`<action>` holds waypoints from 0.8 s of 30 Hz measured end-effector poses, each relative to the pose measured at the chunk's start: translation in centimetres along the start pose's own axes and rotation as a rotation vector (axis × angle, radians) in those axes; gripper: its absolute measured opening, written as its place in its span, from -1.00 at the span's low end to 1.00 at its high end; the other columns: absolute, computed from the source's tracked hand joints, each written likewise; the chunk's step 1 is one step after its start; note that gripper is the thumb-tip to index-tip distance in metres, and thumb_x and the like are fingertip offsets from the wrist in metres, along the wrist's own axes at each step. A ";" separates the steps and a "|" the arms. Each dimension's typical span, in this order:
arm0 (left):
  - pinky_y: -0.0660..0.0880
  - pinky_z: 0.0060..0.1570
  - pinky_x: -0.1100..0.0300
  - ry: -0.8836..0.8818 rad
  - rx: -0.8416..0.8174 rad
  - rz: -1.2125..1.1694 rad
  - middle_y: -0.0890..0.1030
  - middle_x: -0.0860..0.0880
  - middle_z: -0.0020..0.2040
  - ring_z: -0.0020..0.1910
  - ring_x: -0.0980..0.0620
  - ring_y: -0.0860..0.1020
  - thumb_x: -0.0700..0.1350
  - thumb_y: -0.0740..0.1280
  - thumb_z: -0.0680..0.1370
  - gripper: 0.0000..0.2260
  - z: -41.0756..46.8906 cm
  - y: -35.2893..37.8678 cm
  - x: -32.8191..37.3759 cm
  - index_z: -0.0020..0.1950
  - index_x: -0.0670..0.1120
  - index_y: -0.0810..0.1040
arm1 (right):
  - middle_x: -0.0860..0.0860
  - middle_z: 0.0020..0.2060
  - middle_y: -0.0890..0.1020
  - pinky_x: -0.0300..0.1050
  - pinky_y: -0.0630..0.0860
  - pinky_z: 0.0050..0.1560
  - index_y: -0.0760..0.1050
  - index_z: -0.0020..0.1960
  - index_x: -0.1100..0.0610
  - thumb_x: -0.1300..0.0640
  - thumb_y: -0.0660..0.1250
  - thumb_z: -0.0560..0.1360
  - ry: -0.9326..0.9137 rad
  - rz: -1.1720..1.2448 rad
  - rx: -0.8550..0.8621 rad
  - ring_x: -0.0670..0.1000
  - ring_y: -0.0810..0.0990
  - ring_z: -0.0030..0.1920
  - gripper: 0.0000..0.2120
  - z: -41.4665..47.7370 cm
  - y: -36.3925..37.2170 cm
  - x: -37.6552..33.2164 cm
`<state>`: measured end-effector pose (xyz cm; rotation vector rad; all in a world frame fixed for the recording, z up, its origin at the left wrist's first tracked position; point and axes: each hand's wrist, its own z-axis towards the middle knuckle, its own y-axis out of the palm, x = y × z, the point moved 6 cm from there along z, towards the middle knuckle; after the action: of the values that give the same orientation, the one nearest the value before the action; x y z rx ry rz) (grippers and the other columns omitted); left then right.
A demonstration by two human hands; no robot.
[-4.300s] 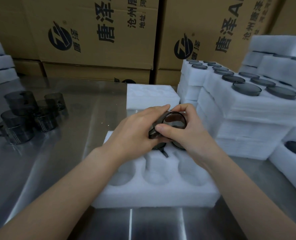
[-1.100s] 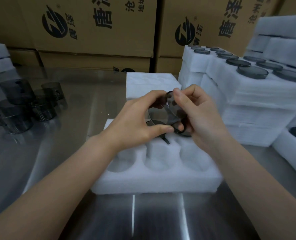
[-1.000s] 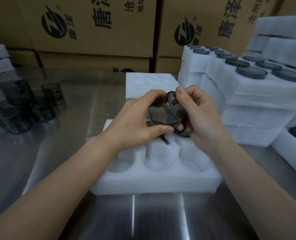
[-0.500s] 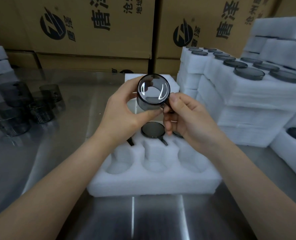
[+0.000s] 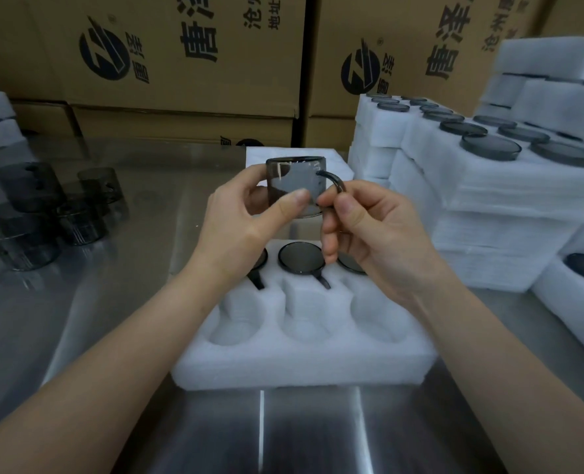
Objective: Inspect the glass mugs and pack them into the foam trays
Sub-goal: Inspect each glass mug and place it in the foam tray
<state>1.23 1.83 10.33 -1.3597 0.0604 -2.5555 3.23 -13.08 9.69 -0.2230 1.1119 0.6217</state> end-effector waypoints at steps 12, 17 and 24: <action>0.59 0.02 0.08 -0.085 -0.123 -0.065 0.71 -0.04 -0.10 -0.08 -0.05 0.69 0.03 0.31 0.50 -0.69 0.2 0.9 -1.1 0.14 -0.13 0.57 | -0.07 -0.51 0.52 -0.30 0.41 -0.38 0.64 -0.15 -0.01 0.06 0.35 0.50 -0.141 -0.385 0.204 -0.11 0.45 -0.49 -0.89 -0.4 -0.7 -1.3; 0.59 0.02 0.19 -0.031 -0.121 -0.043 0.70 0.15 -0.04 0.02 0.12 0.66 -0.03 0.42 0.46 -0.63 0.1 0.9 -0.8 0.22 -0.08 0.48 | -0.09 -0.40 0.49 -0.10 0.36 -0.20 0.58 -0.30 -0.07 -0.12 0.22 0.54 -0.011 -0.298 0.123 -0.05 0.43 -0.37 -0.69 0.1 -0.7 -0.2; 0.45 0.28 -0.11 0.075 -0.085 0.098 0.63 0.24 0.09 0.17 0.15 0.59 0.09 0.47 0.35 -0.48 -0.1 0.8 0.2 0.27 0.07 0.44 | -0.01 -0.44 0.47 -0.17 0.40 -0.12 0.45 -0.51 0.00 -0.25 0.18 0.52 0.126 -0.283 0.145 -0.03 0.43 -0.32 -0.49 0.2 -1.0 0.4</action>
<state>1.18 0.99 10.29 -1.2571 0.2447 -2.5472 4.04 -13.67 9.29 -0.2918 1.2149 0.2767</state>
